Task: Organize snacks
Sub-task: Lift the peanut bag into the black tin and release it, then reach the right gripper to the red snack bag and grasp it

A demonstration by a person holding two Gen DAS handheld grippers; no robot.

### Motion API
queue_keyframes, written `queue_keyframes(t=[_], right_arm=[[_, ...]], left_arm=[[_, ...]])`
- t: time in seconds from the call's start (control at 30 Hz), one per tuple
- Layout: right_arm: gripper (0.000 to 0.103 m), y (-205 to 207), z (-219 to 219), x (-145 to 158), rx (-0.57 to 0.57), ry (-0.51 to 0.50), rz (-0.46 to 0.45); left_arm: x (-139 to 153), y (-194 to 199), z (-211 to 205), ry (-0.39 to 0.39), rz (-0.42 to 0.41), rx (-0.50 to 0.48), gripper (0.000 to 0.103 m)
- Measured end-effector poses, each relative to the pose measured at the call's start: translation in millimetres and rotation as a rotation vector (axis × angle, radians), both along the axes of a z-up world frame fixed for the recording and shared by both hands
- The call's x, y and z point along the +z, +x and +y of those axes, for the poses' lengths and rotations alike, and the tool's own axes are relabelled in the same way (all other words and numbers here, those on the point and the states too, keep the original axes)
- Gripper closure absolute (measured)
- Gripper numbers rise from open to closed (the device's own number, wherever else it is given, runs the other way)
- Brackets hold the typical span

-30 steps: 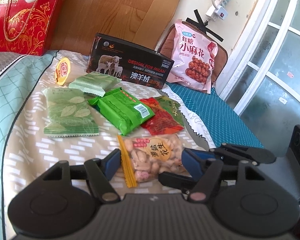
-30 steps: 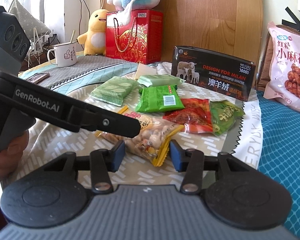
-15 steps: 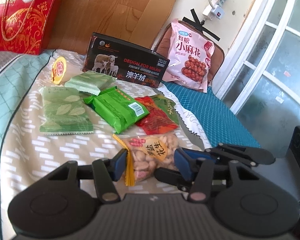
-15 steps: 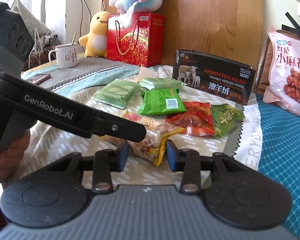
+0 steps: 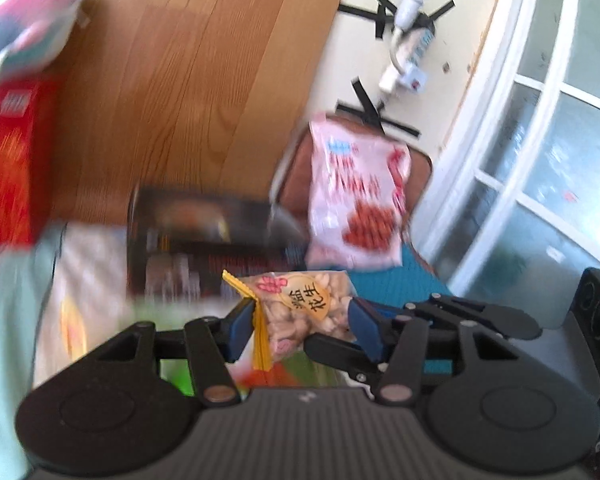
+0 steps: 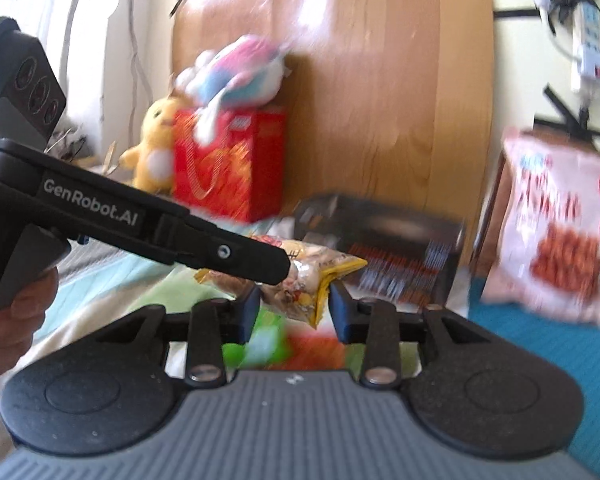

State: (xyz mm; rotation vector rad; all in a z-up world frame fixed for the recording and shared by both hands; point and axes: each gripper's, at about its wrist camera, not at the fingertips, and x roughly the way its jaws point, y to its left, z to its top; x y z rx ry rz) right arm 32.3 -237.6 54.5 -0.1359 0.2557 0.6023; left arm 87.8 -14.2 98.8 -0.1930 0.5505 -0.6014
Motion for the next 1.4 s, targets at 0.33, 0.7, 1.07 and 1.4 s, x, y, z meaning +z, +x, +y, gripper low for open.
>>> queue_keyframes(t=[0.33, 0.7, 1.07, 1.4], right_arm=[[0.062, 155.9, 24.8, 14.2, -0.057, -0.054, 0.121], [0.049, 101.3, -21.7, -9.9, 0.007, 0.107, 0.185], [0.091, 62.8, 9.0, -49.6, 0.190, -0.096, 0.471], [0.088, -19.5, -21.7, -47.2, 0.173, -0.049, 0.439]], left_arm=[[-8.1, 161.6, -17.8, 0.036, 0.143, 0.034, 0.050], [-16.2, 106.8, 23.5, -0.127, 0.157, 0.035, 0.041], [-70.2, -38.3, 37.2, -0.208, 0.345, -0.100, 0.041], [-105.6, -71.8, 35.3, -0.268, 0.472, -0.107, 0.042]])
